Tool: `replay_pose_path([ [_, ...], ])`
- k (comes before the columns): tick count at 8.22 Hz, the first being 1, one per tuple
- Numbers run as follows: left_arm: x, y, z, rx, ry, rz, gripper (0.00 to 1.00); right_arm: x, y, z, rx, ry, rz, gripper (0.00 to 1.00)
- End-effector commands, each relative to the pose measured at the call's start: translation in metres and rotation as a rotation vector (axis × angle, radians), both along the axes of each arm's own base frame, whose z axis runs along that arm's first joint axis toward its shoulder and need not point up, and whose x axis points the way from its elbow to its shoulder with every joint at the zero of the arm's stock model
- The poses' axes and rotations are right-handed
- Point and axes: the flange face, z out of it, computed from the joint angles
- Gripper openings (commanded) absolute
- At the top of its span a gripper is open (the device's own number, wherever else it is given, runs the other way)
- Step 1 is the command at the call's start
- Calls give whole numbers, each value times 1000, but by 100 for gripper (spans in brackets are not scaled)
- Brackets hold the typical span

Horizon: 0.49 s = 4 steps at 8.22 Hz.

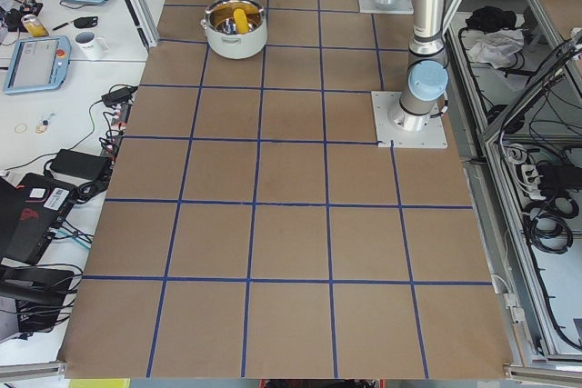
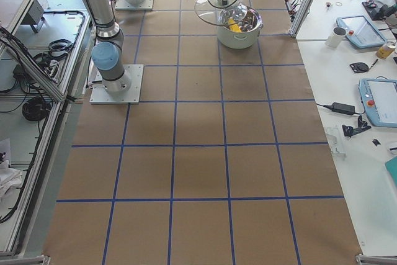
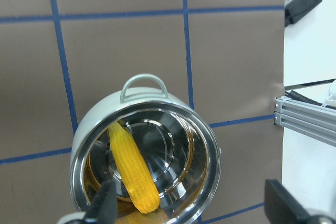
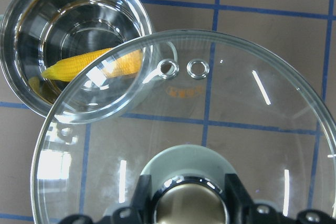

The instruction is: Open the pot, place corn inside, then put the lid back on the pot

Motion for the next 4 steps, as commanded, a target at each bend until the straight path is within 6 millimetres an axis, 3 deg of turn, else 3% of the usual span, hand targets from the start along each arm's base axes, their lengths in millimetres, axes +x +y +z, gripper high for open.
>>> replay_pose_path([
  [1, 101, -8, 27, 19, -89, -126, 100, 85, -51, -44, -51, 25, 42, 16],
  [2, 113, 2, 28, 50, -122, -235, 100, 119, -64, -70, -74, 4, -10, 16],
  [4, 116, 9, 19, 105, -199, -432, 100, 136, -94, -100, -87, -23, -54, 16],
])
